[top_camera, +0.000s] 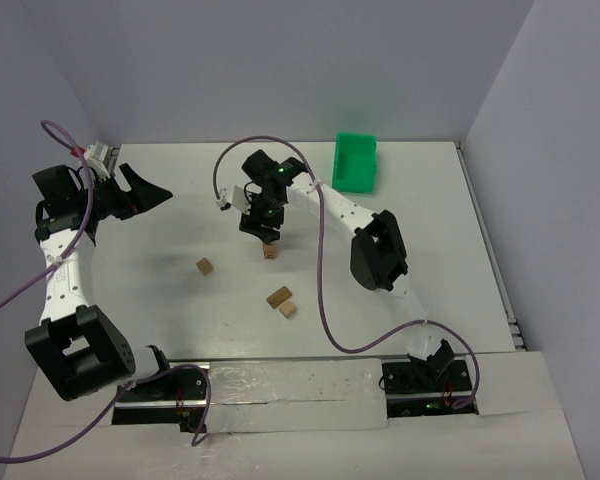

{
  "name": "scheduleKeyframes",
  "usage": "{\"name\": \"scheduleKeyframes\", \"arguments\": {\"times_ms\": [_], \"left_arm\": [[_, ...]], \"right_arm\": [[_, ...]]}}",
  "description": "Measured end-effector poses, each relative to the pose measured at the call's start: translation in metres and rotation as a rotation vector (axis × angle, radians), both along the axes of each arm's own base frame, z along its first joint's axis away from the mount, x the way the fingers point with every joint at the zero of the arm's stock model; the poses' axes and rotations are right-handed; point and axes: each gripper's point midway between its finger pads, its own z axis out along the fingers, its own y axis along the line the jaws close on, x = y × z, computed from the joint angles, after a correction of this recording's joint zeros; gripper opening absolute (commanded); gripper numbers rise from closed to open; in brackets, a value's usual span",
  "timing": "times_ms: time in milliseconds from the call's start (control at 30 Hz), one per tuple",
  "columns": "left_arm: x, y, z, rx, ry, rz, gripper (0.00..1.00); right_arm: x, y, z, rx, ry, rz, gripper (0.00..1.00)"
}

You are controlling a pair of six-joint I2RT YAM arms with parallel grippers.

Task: Build the wood block tower

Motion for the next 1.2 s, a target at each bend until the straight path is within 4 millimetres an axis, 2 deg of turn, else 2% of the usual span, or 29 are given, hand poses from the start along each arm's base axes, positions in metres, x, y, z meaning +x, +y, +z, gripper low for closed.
{"name": "scheduleKeyframes", "arguments": {"times_ms": [400,900,1200], "left_arm": [[0.0000,0.0000,0.0000,0.000,0.000,0.000,0.99],[0.0001,0.0000,-0.0001,-0.001,0.001,0.000,0.99],[0.0012,0.0003,-0.0027,-0.006,0.010,0.001,0.99]], "right_arm": [[-0.0003,0.0008,-0.0002,0.003,0.000,0.007,0.28],[-0.0027,0.0016,-0.0026,-0.003,-0.001,0.025,0.36],[-0.0045,0.0011,-0.0053,-0.009,0.002,0.034,0.46]]}}
